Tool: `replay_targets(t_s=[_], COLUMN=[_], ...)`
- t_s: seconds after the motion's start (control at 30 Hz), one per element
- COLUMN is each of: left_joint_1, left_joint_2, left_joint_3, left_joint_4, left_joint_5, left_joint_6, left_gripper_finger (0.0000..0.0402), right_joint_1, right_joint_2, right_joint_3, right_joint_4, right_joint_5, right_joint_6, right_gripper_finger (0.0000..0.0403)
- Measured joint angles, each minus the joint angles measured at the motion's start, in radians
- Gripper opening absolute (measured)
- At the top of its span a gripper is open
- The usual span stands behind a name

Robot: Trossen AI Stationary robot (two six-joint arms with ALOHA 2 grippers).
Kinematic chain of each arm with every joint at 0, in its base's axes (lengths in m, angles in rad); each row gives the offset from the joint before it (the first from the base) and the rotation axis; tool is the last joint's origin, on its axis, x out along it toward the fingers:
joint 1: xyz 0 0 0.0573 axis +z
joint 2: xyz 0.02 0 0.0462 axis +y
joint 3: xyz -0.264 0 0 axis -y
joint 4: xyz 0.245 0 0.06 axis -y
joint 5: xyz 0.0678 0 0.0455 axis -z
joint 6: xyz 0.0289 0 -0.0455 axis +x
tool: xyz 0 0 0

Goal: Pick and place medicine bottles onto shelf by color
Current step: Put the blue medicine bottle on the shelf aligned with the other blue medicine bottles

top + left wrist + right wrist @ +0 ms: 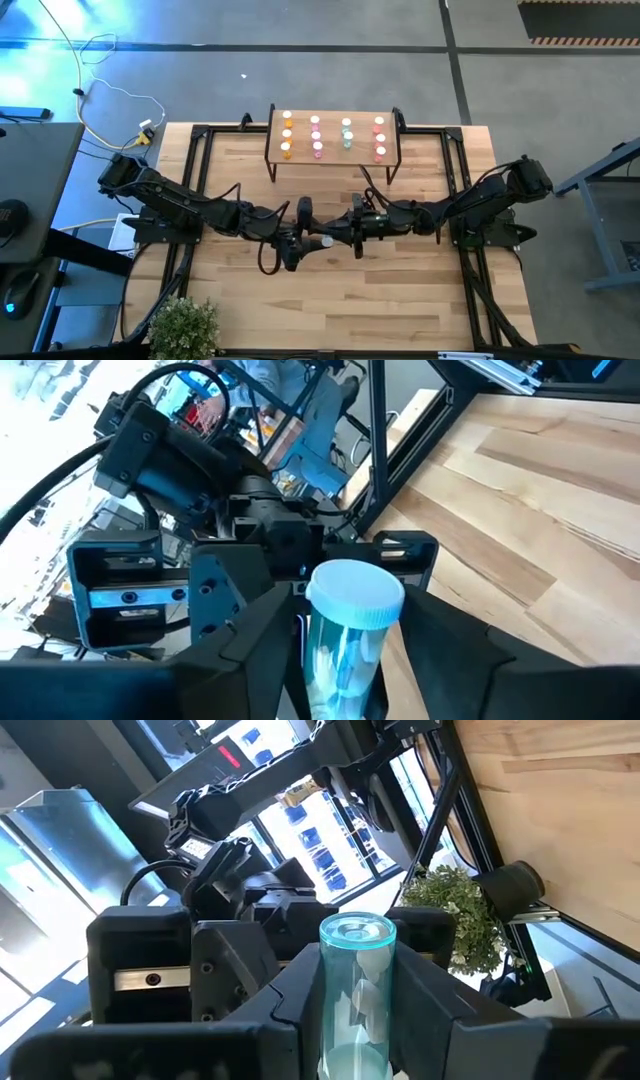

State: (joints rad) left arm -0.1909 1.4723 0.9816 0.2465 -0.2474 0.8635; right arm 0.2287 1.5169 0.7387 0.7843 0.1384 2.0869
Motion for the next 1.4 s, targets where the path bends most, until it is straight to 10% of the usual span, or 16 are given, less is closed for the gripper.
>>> replay_targets(t_s=[0.7,1.4], left_joint_1=[0.0,0.0], left_joint_2=[0.0,0.0], left_joint_3=[0.0,0.0], left_joint_4=[0.007,0.008], left_joint_5=[0.001,-0.086], left_joint_6=[0.004,-0.094], left_gripper_finger=[0.0116,0.0115], right_joint_1=[0.0,0.0], right_joint_2=[0.0,0.0], right_joint_3=[0.0,0.0], right_joint_4=[0.001,-0.018], right_joint_5=[0.0,0.152], right_joint_6=[-0.034,-0.271], right_gripper_finger=[0.0085,0.0173])
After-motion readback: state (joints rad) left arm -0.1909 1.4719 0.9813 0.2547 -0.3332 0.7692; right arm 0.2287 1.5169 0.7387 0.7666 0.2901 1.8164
